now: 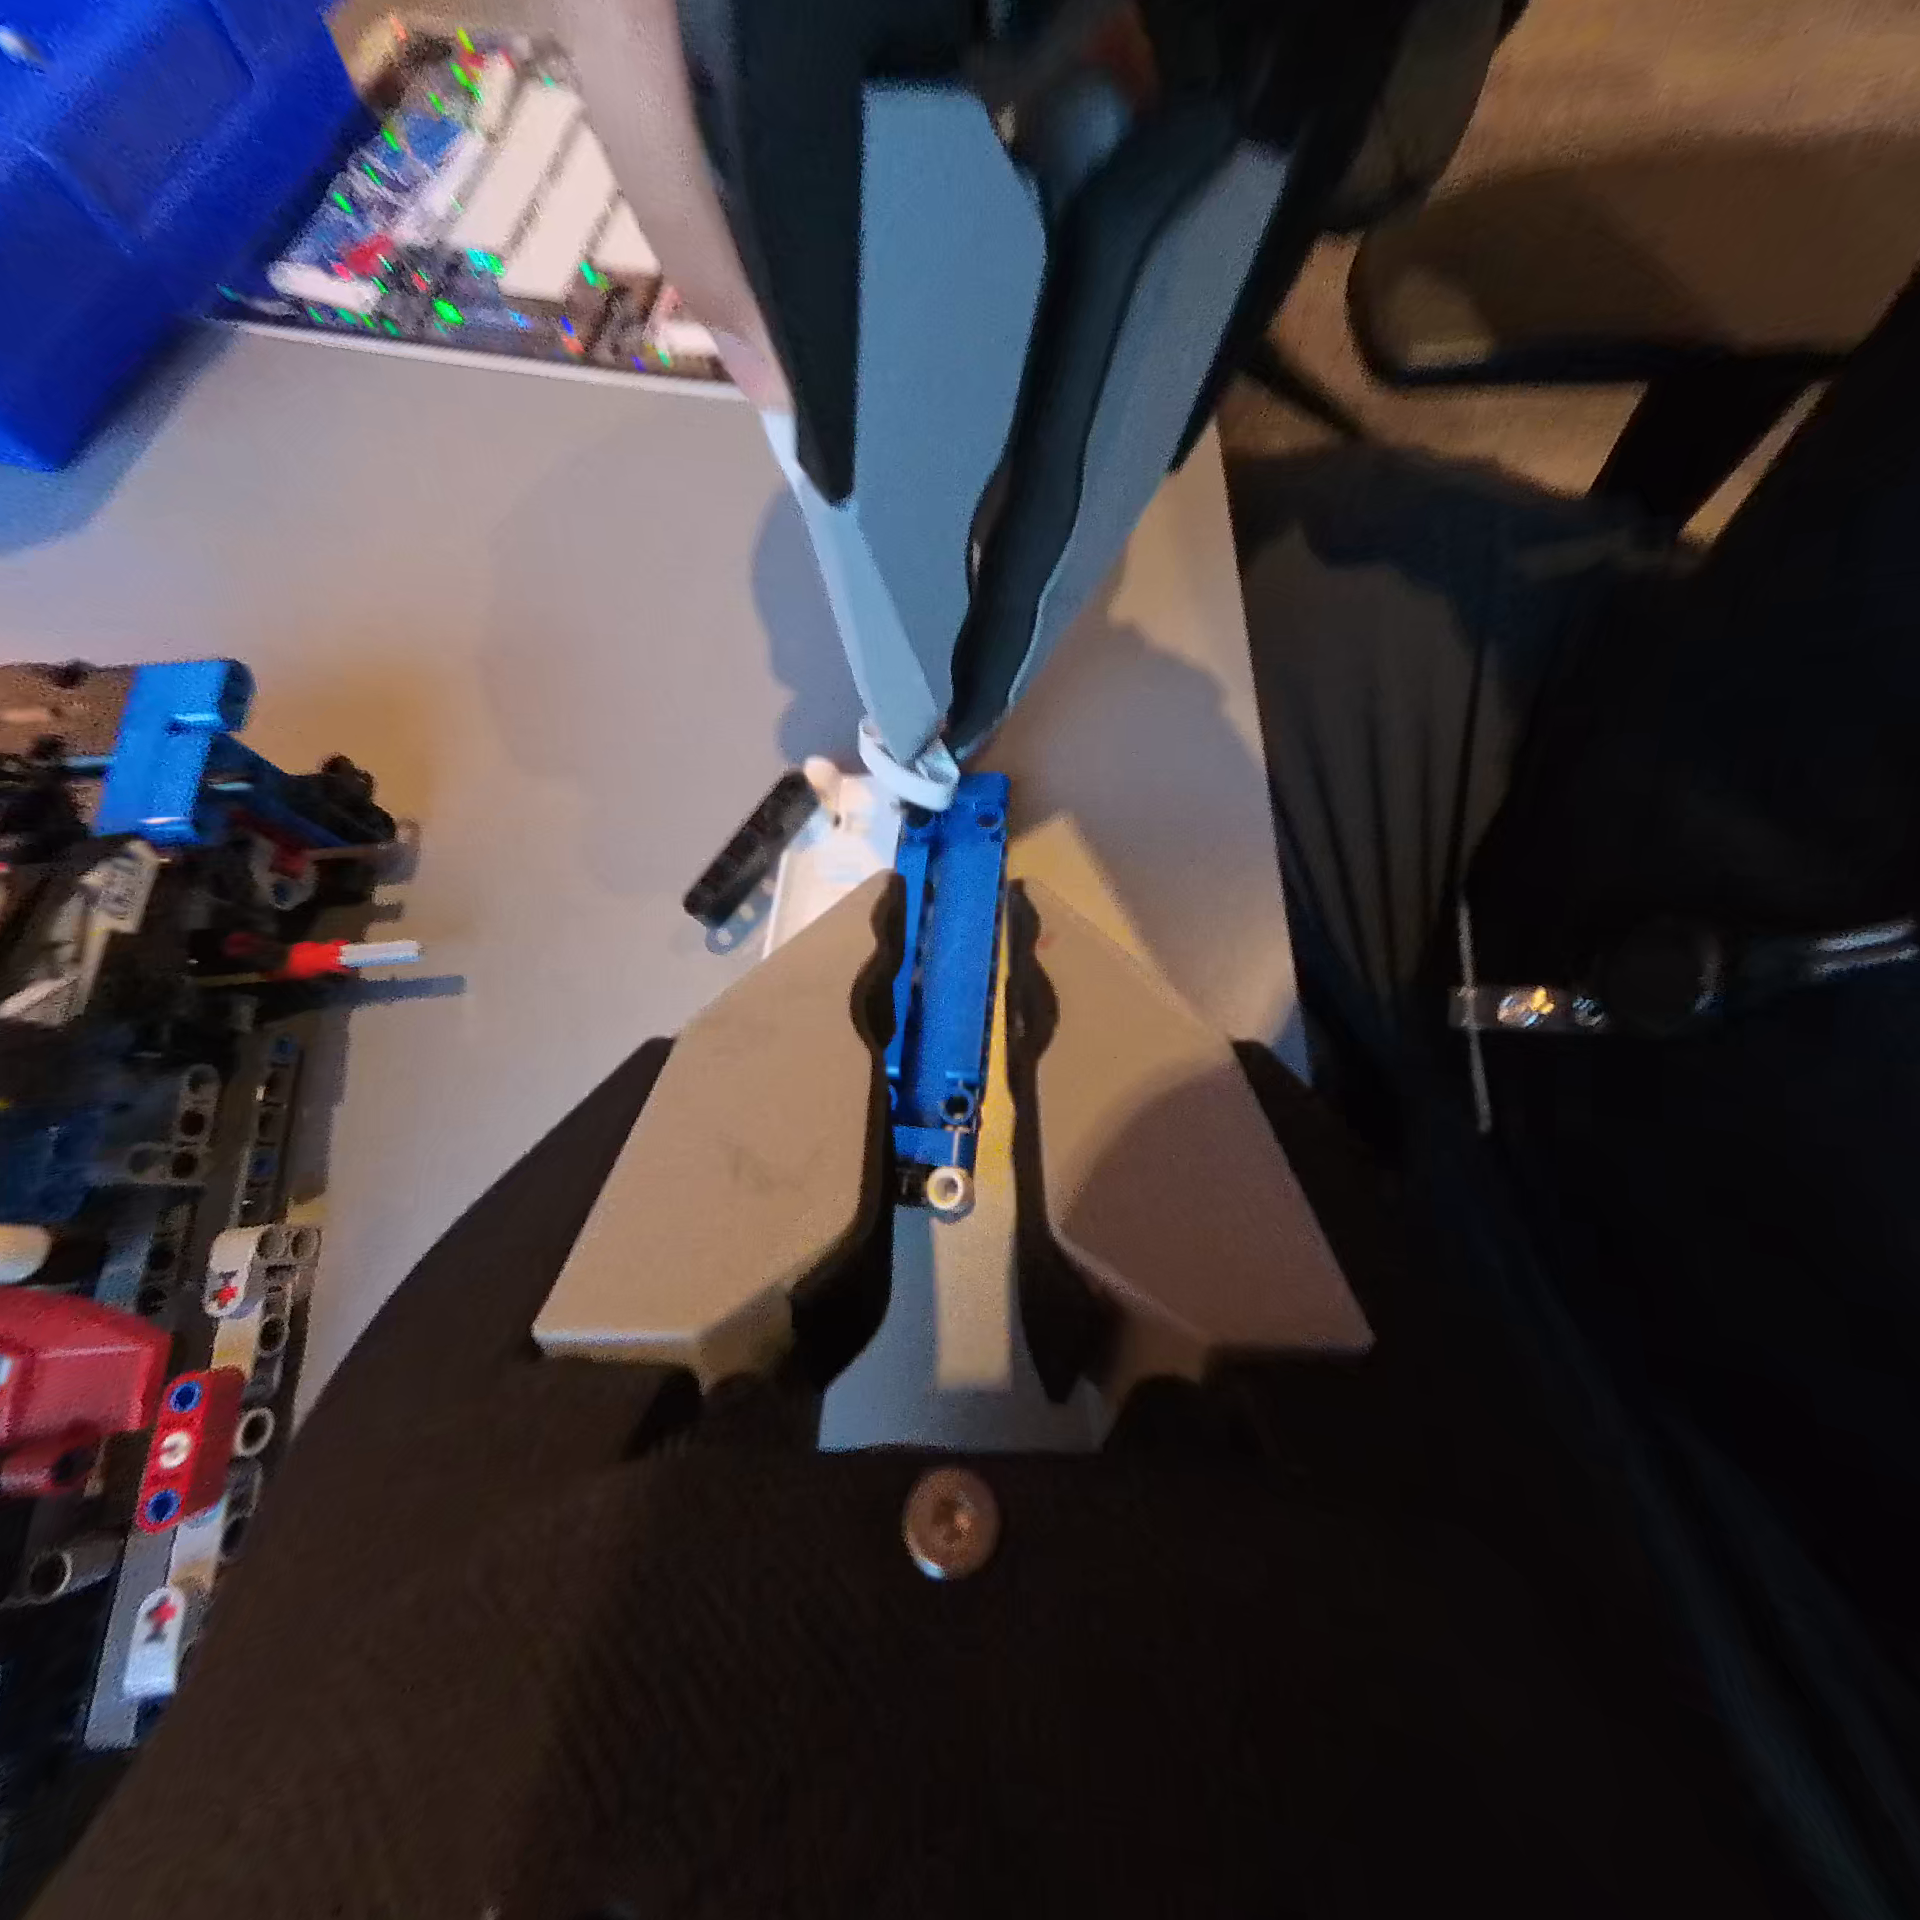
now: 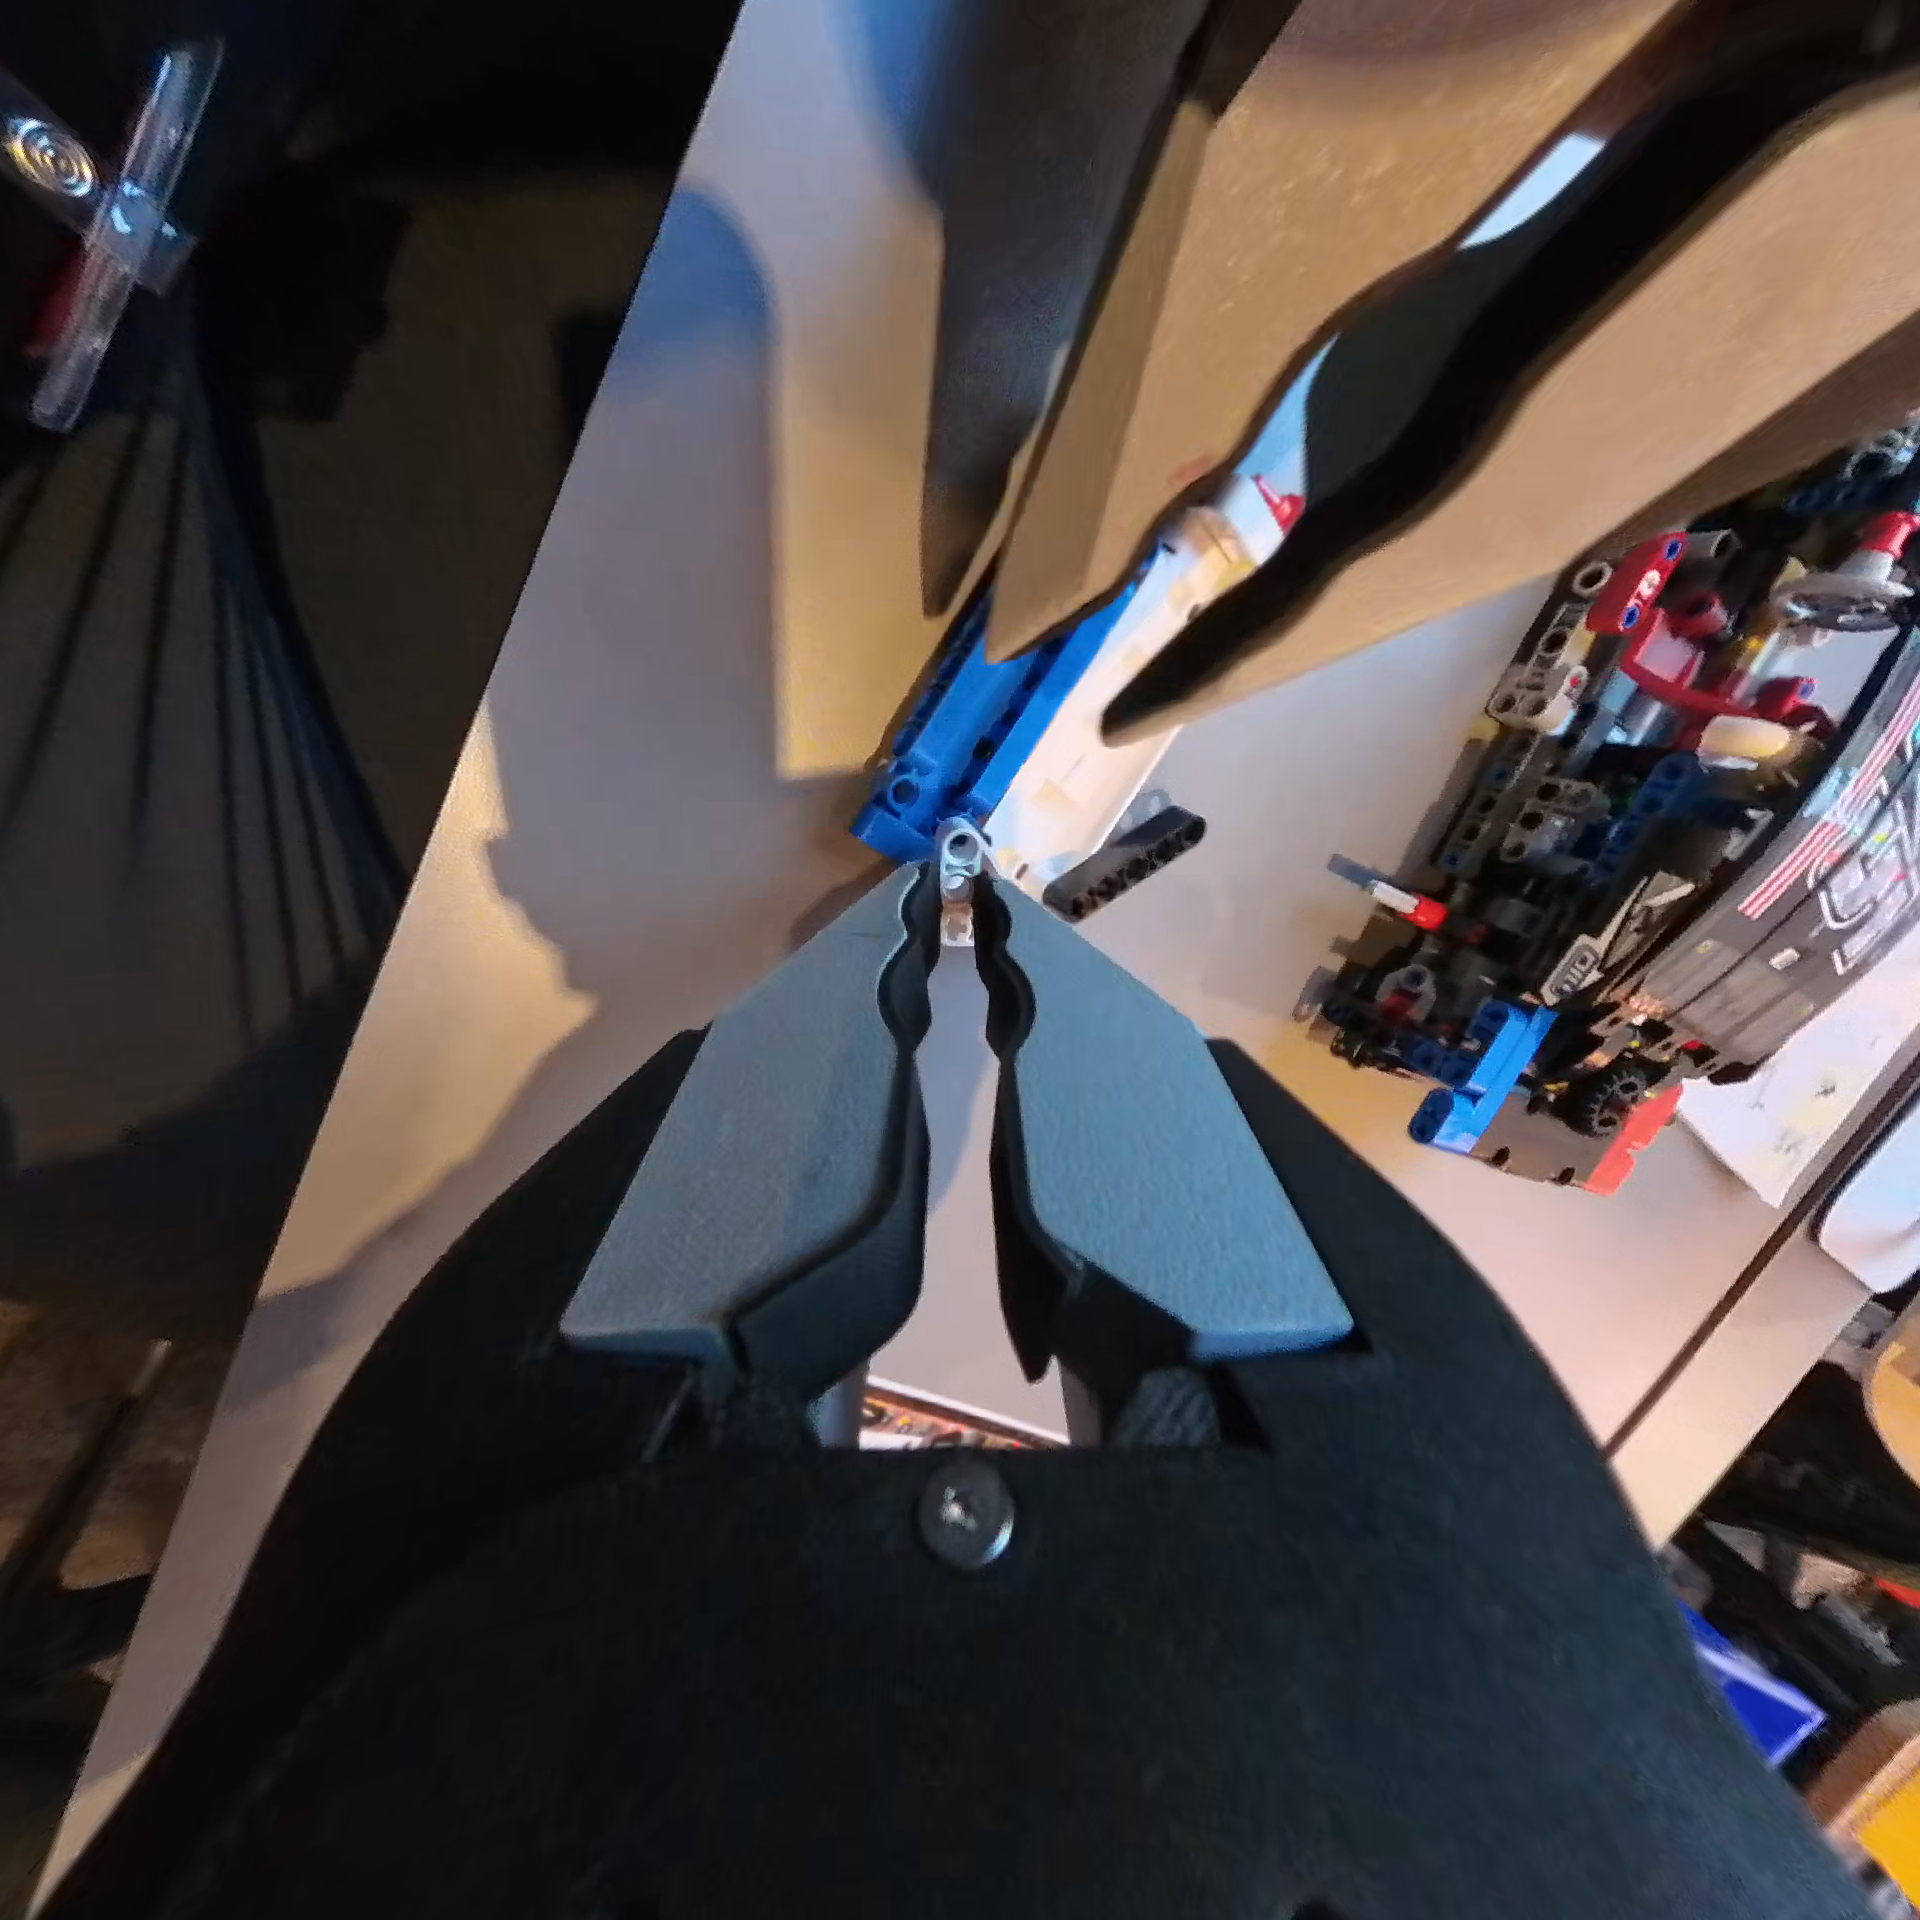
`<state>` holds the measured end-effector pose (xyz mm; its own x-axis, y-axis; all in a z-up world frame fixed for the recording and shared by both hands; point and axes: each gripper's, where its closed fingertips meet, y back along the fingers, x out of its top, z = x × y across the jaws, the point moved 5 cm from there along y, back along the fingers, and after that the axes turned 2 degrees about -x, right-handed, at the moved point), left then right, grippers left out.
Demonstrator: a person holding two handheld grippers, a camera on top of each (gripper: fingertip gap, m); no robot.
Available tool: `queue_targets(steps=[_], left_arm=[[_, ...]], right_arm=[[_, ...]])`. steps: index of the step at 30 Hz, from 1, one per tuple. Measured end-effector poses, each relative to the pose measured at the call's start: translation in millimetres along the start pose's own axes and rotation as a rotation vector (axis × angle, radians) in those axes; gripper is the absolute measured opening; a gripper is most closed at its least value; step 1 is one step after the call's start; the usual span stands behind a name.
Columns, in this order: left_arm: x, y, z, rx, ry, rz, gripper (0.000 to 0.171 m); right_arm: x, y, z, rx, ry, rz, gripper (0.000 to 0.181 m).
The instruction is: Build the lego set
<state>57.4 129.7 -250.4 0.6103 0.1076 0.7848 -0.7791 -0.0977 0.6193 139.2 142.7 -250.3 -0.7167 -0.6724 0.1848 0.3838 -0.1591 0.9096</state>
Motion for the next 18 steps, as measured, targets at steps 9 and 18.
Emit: queue_targets(steps=[9,18], left_arm=[[-19,-16,-17,0.051,-0.03,-0.207,0.062],[-17,-22,-19,-0.03,-0.03,-0.173,0.052]], right_arm=[[-4,0,3,0.024,-0.072,0.008,0.004],[-6,-1,4,0.07,-0.142,0.039,0.003]])
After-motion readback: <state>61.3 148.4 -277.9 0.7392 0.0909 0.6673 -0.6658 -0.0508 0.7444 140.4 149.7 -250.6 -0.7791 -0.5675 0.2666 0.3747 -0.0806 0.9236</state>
